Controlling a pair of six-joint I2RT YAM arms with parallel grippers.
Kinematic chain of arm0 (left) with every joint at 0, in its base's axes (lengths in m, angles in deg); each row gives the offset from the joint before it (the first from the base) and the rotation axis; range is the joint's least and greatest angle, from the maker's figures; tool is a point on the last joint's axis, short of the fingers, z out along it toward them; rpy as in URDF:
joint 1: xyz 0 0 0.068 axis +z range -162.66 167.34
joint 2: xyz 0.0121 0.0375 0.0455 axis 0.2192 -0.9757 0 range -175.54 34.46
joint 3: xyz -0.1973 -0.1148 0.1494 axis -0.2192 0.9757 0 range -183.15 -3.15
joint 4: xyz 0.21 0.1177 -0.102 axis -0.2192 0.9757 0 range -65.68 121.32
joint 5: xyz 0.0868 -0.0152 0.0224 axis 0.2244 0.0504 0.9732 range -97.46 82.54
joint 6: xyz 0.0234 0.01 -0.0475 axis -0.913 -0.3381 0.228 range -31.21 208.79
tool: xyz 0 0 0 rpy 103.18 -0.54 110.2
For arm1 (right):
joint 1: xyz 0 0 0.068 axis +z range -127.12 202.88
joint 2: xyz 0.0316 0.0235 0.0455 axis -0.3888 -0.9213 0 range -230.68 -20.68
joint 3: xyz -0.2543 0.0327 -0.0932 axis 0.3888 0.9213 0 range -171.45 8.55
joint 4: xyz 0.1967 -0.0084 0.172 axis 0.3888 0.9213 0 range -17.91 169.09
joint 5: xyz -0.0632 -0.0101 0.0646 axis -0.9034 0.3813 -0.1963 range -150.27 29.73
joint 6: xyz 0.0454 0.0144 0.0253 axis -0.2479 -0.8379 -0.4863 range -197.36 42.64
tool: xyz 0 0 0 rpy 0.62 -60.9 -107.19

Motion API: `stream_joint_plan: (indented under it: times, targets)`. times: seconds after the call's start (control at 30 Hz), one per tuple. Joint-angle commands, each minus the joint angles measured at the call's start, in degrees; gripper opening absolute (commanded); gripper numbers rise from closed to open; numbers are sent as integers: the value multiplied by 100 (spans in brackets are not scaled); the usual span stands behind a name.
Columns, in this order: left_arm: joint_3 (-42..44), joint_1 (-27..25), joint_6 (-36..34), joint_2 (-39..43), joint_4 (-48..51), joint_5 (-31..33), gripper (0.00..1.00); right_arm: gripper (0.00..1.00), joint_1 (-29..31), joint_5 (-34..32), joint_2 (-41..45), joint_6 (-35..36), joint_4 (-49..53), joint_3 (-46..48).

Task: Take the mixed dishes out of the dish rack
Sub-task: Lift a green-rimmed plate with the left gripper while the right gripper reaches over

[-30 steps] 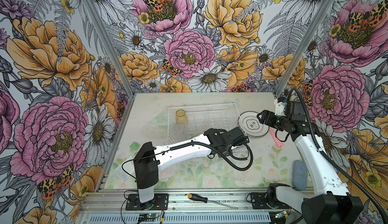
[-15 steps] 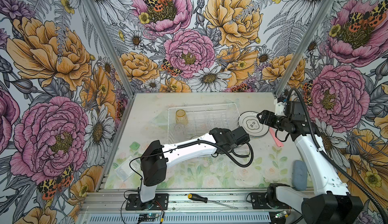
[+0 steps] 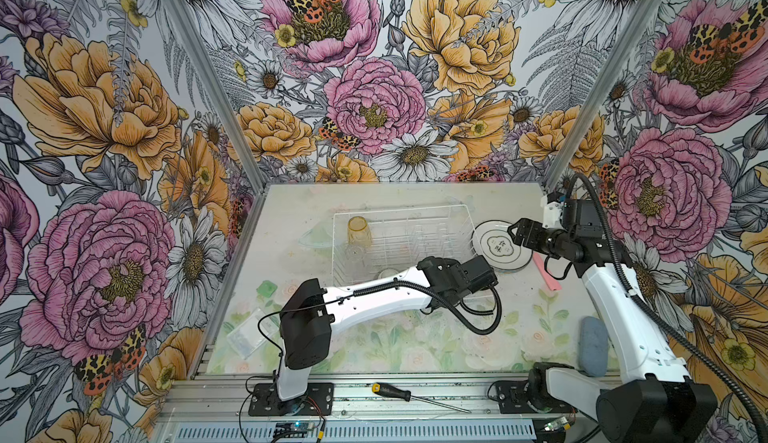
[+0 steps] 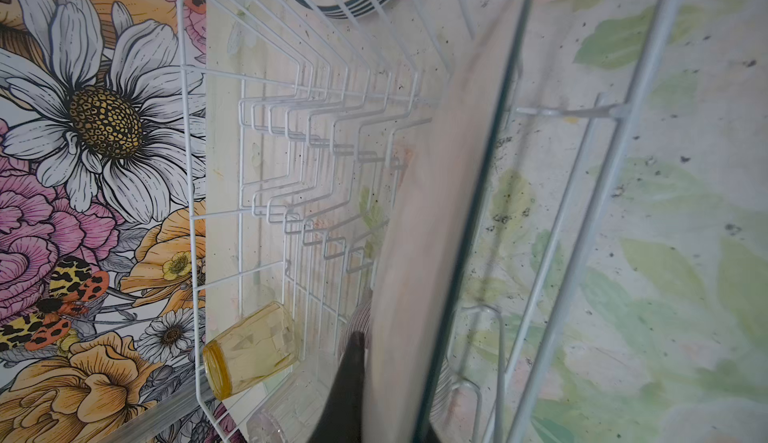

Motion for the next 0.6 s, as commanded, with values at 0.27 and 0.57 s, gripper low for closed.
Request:
stream_joint_plan:
  times: [0.27, 0.57]
  targets:
    - [6, -149, 261, 888, -409, 433, 0, 80, 53, 35, 39, 79, 11, 26]
    - [-231, -50, 513, 1416, -401, 76, 0, 80, 57, 75, 12, 55, -17, -20]
